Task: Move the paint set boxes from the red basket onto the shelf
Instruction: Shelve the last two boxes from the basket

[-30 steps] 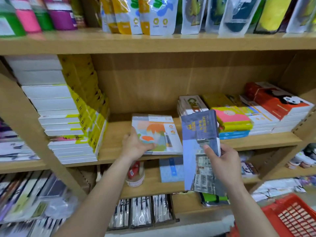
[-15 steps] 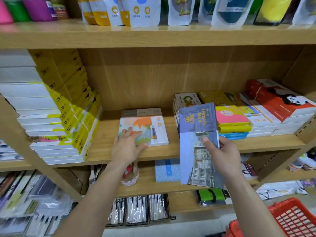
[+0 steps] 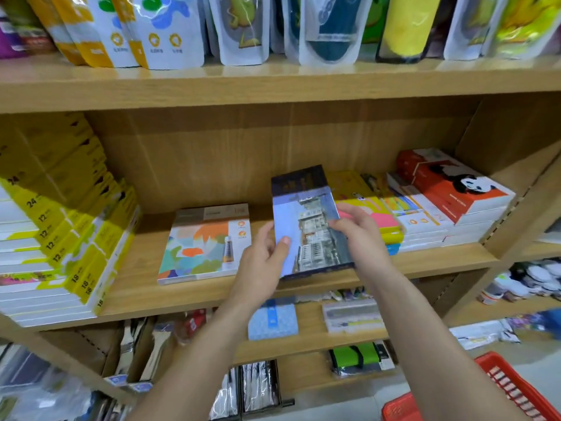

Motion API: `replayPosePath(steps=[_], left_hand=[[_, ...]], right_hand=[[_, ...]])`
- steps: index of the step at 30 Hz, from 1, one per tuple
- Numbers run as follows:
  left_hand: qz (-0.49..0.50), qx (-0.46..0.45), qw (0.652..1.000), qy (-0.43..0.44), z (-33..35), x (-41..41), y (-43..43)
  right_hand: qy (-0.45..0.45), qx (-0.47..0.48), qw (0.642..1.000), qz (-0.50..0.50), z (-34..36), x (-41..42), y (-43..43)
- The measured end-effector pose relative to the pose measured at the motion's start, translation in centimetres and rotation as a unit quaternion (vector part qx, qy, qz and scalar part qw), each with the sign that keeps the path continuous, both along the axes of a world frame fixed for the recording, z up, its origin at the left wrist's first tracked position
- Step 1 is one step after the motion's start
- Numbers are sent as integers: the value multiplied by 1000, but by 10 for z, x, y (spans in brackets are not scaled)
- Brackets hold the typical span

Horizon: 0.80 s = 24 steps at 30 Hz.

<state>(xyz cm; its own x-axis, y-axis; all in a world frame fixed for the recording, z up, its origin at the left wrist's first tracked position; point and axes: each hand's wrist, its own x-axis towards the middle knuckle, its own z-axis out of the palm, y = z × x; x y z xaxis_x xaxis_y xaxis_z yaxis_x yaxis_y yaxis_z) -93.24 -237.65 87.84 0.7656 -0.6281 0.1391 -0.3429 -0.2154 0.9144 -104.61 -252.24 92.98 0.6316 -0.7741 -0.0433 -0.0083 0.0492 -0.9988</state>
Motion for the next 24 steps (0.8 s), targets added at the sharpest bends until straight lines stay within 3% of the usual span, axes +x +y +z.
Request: replayPosePath(steps=[6,9,11,14,18,24], left_hand=[[80,66,994,-22,4,25,-52],[143,52,985,-75,3,25,-55],[112,34,990,-83,-4,20,-50],[12,30,993,-110,-17,10,-39],[11,13,994,-107,-21,10,-36],[49,21,993,-105,-14,14,-47]], right_hand=[[118,-133,983,42,3,15,-25],[162,-270,949,36,-4,7,-24],[172,-371,912,8,-13,-5,-21],[202,-452,869,24,-23,-18,-19],[218,-503,834,68,-22,-10,-28],[218,-513,826,82,-19,8,-39]])
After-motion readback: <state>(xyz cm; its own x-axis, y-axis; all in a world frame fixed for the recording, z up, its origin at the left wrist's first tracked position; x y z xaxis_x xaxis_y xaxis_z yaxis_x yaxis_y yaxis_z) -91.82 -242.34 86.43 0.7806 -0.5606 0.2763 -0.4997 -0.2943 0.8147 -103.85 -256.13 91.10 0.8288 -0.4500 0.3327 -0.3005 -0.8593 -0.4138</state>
